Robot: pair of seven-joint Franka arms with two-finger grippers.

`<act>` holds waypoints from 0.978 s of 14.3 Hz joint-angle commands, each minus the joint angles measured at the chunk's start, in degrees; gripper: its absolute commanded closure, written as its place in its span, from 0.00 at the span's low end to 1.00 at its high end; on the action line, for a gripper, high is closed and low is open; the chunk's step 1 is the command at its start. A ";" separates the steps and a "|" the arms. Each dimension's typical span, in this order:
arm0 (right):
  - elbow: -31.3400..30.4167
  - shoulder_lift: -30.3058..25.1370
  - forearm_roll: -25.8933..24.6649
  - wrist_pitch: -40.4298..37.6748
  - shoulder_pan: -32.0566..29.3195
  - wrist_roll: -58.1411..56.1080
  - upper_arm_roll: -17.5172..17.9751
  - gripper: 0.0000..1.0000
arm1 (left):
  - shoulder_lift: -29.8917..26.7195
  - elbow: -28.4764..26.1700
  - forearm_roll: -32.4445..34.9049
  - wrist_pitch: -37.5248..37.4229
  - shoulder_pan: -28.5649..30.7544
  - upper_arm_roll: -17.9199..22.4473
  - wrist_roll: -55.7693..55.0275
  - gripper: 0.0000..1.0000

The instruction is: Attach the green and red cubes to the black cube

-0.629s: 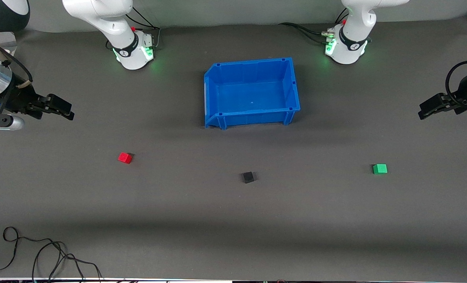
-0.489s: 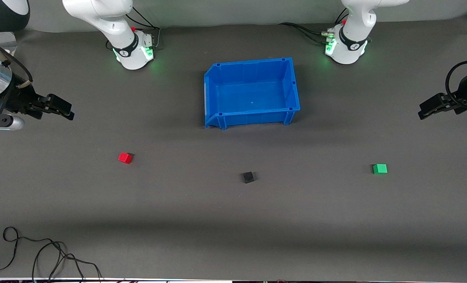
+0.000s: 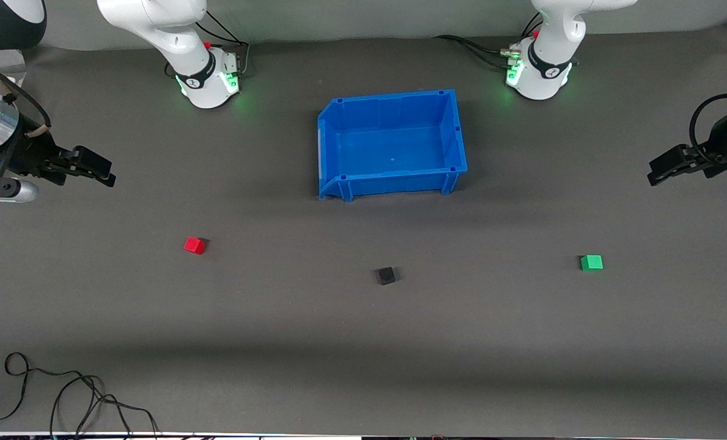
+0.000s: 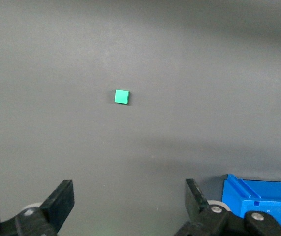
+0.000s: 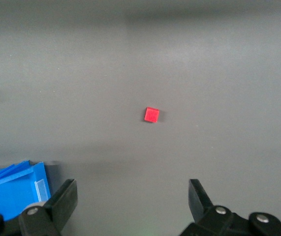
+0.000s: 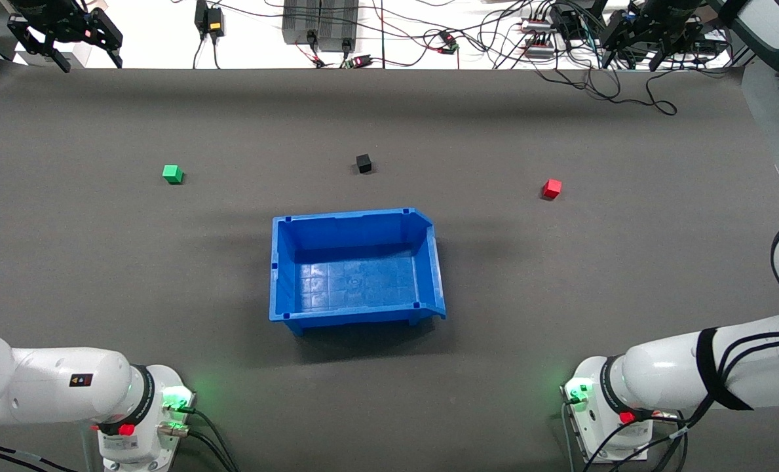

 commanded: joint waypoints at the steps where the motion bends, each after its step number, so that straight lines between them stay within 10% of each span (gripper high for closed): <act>1: -0.57 -0.08 -0.49 0.00 -0.17 -0.17 0.04 0.00 | -0.94 -1.59 -0.41 0.12 -0.38 0.38 0.43 0.00; 14: -2.58 14.59 -0.23 7.63 -0.96 5.81 -1.89 0.01 | 7.58 -1.50 0.65 1.61 5.15 0.82 -23.43 0.00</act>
